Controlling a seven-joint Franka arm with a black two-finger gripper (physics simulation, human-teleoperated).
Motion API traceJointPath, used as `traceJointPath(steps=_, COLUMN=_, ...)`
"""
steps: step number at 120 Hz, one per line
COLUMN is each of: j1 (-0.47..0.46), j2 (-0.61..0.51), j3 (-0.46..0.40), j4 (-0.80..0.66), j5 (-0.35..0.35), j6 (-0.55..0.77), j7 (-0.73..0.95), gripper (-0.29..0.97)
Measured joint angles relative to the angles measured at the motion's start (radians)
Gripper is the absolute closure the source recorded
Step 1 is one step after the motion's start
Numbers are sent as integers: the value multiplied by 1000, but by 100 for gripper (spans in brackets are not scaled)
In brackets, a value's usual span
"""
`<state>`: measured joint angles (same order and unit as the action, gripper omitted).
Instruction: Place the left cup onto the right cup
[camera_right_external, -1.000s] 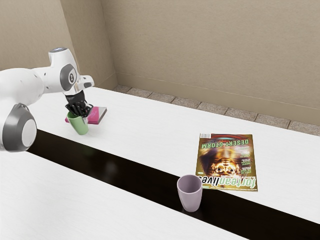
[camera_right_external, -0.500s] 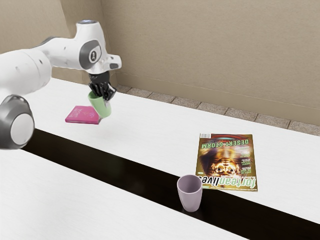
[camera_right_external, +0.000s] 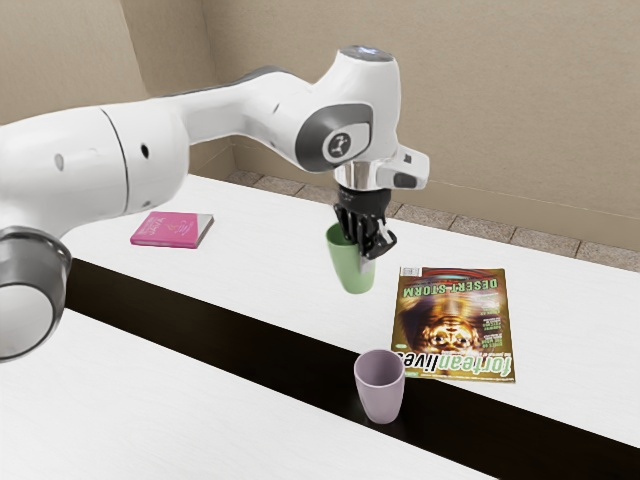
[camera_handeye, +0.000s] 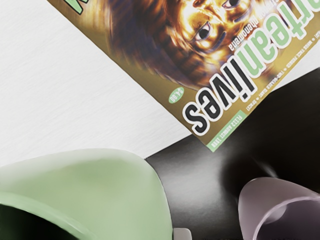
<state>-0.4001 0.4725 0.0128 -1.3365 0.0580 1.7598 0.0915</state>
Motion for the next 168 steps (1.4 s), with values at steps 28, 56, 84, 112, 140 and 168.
traceJointPath(steps=28, j1=-63, j2=-115, j3=-40, j4=-178, j5=-8, j6=39, j7=-73, gripper=78)
traceJointPath(steps=56, j1=-106, j2=-112, j3=-68, j4=-189, j5=-10, j6=69, j7=-138, gripper=78)
traceJointPath(steps=84, j1=-109, j2=-78, j3=-70, j4=-191, j5=-14, j6=88, j7=-189, gripper=78)
traceJointPath(steps=112, j1=-109, j2=-81, j3=-70, j4=-242, j5=-24, j6=113, j7=-226, gripper=78)
traceJointPath(steps=140, j1=-109, j2=-95, j3=-67, j4=-273, j5=-30, j6=124, j7=-251, gripper=78)
traceJointPath(steps=168, j1=-109, j2=-119, j3=-59, j4=-307, j5=-40, j6=130, j7=-268, gripper=78)
